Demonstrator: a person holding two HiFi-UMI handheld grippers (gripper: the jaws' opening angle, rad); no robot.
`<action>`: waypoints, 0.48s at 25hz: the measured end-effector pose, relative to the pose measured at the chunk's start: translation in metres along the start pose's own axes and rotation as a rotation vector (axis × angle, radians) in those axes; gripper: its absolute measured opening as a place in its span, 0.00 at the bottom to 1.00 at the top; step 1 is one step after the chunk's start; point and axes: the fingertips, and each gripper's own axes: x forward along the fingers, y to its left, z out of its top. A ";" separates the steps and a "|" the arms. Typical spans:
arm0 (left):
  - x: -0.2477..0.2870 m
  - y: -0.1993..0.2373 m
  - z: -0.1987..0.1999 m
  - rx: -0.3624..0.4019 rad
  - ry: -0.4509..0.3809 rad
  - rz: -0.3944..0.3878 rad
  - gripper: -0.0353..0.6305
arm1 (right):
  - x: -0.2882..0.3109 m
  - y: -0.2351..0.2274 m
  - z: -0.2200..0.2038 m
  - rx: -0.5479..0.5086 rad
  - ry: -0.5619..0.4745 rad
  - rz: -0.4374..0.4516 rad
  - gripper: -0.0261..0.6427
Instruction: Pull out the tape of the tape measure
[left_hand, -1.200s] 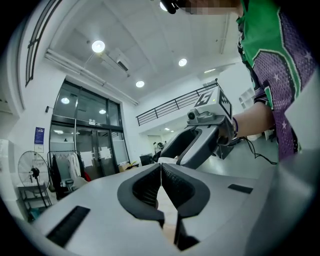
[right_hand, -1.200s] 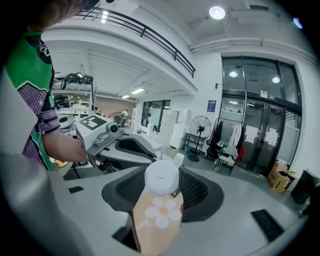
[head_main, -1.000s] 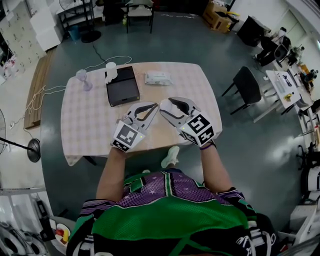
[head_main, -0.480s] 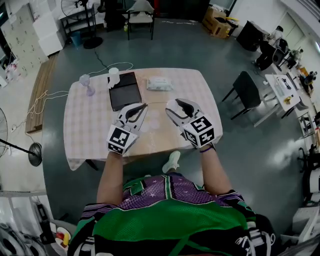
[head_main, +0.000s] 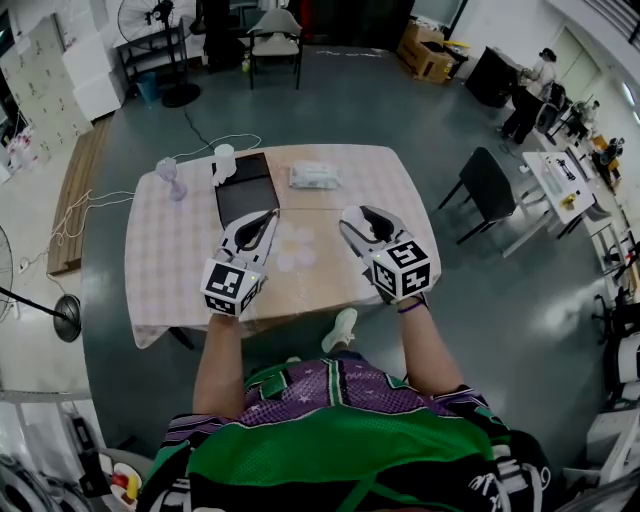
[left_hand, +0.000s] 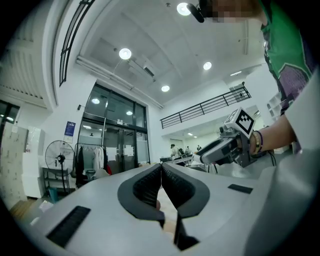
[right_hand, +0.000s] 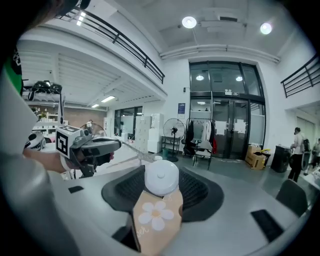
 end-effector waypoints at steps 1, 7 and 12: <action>-0.002 -0.001 -0.001 0.002 0.006 0.004 0.09 | -0.001 0.000 0.001 0.001 -0.003 -0.007 0.37; -0.014 0.014 -0.005 -0.034 0.006 0.089 0.09 | -0.007 -0.018 -0.003 0.073 -0.005 -0.080 0.37; -0.019 0.025 -0.019 0.011 0.070 0.128 0.09 | -0.009 -0.028 -0.007 0.096 -0.008 -0.119 0.37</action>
